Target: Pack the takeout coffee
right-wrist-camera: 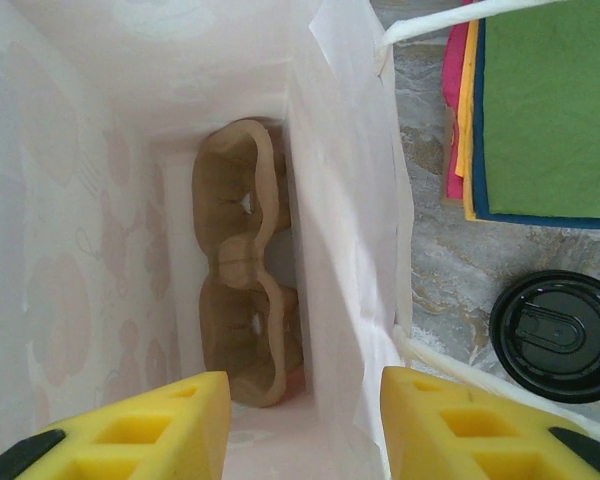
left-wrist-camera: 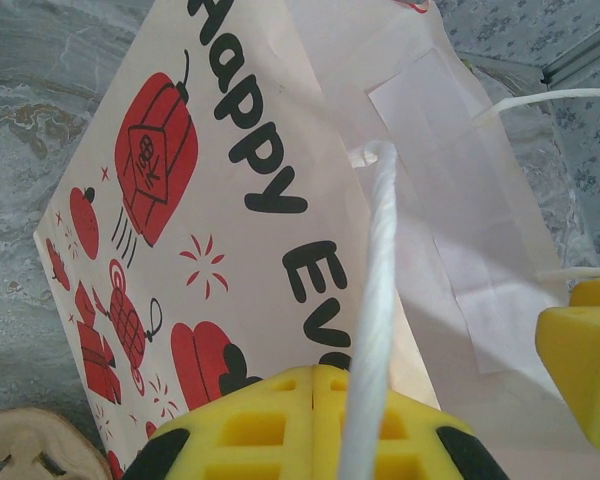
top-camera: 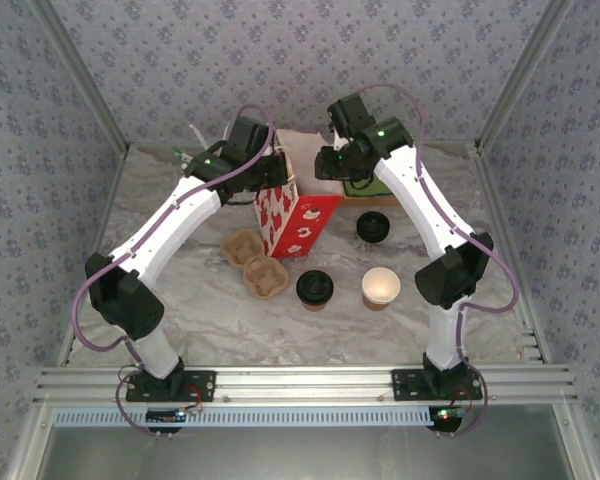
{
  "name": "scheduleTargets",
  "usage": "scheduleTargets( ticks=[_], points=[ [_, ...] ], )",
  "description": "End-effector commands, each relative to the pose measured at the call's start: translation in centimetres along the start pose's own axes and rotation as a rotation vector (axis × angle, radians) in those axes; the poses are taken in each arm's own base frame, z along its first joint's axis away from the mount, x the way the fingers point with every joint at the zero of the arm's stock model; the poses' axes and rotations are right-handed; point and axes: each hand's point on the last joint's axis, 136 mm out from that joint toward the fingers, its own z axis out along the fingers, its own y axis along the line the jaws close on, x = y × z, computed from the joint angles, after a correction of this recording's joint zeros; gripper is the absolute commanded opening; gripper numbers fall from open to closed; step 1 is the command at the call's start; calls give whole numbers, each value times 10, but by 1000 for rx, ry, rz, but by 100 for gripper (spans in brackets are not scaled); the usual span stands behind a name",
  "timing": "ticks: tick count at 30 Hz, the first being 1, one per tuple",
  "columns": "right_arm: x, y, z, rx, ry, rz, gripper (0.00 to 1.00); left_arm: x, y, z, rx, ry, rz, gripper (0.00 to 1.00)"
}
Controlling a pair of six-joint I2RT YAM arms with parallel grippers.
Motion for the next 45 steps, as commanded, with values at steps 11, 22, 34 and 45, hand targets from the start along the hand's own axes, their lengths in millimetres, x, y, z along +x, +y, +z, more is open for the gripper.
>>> scheduleTargets(
  ticks=[11, 22, 34, 45],
  points=[
    [-2, -26, -35, 116, -57, -27, 46, -15, -6, -14, 29, -44, 5, 0],
    [-14, 8, -36, 8, -134, -98, 28, -14, -8, -11, 37, -34, 5, 0],
    [0, 33, 29, -42, 41, -98, 18, -12, -10, -12, 47, -27, 11, 0],
    [17, 27, 87, -51, 168, -62, 19, -16, -14, -18, 78, -54, 24, 0]
  ],
)
